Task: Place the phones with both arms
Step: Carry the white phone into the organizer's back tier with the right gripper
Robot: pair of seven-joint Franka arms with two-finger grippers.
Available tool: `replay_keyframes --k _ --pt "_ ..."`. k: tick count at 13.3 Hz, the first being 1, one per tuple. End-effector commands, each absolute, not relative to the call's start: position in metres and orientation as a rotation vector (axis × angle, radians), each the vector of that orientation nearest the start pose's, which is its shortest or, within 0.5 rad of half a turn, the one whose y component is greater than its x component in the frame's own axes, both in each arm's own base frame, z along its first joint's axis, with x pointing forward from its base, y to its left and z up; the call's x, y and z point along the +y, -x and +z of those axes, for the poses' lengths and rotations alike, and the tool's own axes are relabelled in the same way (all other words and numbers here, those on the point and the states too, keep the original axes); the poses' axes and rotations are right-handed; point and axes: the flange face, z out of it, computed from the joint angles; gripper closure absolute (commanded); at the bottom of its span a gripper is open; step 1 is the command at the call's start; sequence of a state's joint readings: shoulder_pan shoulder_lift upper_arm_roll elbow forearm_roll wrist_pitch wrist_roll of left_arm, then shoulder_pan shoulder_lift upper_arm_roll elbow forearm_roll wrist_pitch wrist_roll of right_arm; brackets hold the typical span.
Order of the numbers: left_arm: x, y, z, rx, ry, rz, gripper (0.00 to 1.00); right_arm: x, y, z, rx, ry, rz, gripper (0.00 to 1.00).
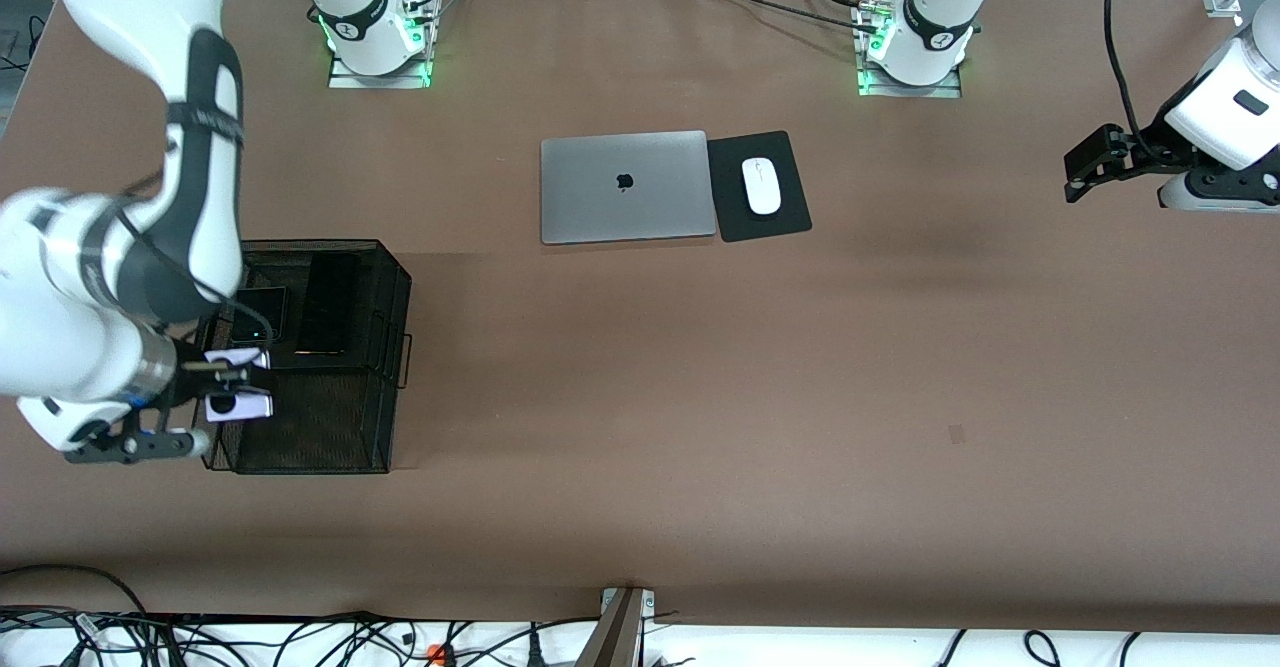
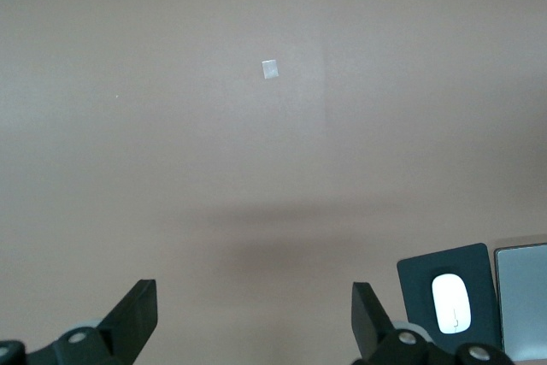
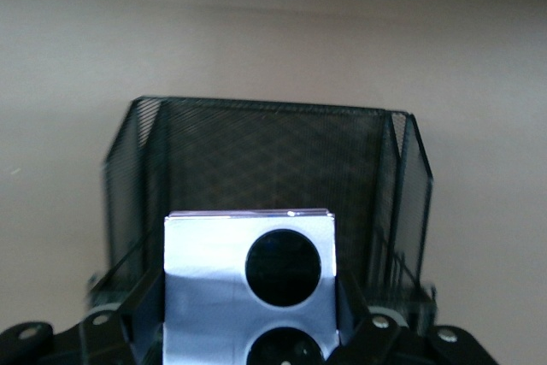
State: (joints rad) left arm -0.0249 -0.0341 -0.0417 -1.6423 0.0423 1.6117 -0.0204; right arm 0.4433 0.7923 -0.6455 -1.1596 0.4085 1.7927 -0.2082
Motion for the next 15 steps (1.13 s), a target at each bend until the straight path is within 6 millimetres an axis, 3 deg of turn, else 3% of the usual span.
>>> replay_keyframes --k 1,4,7,8,9,10,13,15 --pt "-0.031 -0.546 0.624 0.089 3.075 -0.027 0.0 0.034 -0.755 0.342 -0.11 3.181 -0.006 0.8" --pt "-0.042 -0.545 0.626 0.117 3.074 -0.031 0.0 0.034 -0.76 0.298 -0.065 3.149 -0.004 0.79" --pt "-0.05 -0.544 0.626 0.138 3.073 -0.032 0.0 0.028 -0.761 0.271 -0.031 3.156 -0.036 0.77" --pt "-0.049 -0.545 0.626 0.136 3.073 -0.032 0.0 0.026 -0.762 0.268 -0.004 3.149 -0.068 0.62" --pt "-0.049 -0.545 0.626 0.136 3.073 -0.032 0.0 0.028 -0.762 0.266 0.005 3.148 -0.079 0.23" --pt "-0.049 -0.545 0.626 0.136 3.073 -0.032 0.0 0.03 -0.762 0.265 0.003 3.142 -0.078 0.0" --pt "-0.049 -0.545 0.626 0.136 3.073 -0.032 0.0 0.036 -0.761 0.275 -0.007 3.117 -0.079 0.0" --pt "-0.049 -0.545 0.626 0.136 3.073 -0.032 0.0 0.037 -0.754 0.305 -0.03 3.097 -0.016 0.0"
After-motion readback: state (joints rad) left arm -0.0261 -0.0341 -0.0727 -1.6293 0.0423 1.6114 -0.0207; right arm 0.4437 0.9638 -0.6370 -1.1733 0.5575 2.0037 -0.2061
